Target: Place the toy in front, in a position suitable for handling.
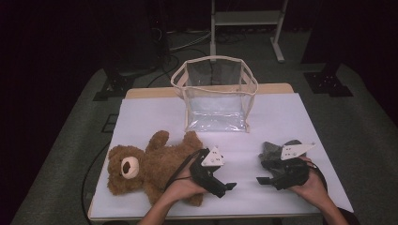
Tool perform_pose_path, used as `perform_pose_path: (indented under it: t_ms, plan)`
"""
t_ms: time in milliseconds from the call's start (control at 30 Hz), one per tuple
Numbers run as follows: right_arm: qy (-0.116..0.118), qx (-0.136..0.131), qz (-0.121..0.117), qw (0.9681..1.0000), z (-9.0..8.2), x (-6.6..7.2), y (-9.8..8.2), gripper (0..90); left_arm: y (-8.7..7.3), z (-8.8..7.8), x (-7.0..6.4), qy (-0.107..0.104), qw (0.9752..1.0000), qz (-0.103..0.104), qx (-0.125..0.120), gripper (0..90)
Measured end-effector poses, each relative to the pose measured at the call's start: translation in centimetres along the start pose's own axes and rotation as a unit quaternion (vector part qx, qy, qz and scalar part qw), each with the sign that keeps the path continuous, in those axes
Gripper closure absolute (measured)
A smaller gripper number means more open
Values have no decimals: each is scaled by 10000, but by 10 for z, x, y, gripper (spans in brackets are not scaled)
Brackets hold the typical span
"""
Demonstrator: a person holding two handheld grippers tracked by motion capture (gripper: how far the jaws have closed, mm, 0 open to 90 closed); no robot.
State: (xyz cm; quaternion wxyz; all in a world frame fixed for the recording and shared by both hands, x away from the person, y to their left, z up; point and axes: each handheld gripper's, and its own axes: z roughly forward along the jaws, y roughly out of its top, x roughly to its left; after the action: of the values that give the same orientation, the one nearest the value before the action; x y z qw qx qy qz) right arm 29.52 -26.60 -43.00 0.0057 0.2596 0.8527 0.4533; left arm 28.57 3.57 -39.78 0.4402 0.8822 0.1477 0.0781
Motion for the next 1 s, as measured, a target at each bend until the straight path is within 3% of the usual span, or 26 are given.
perform_pose_path:
  t_ms: [733, 1000]
  plan:
    - [65, 19, 37, 10000, 3, -1, -1, 286, 15, -52, 7, 249, 9981, 402, -396, 33]
    - [49, 33, 23, 10000, 3, 1, -1, 285, 13, -75, 12, 247, 9963, 686, -454, 33]
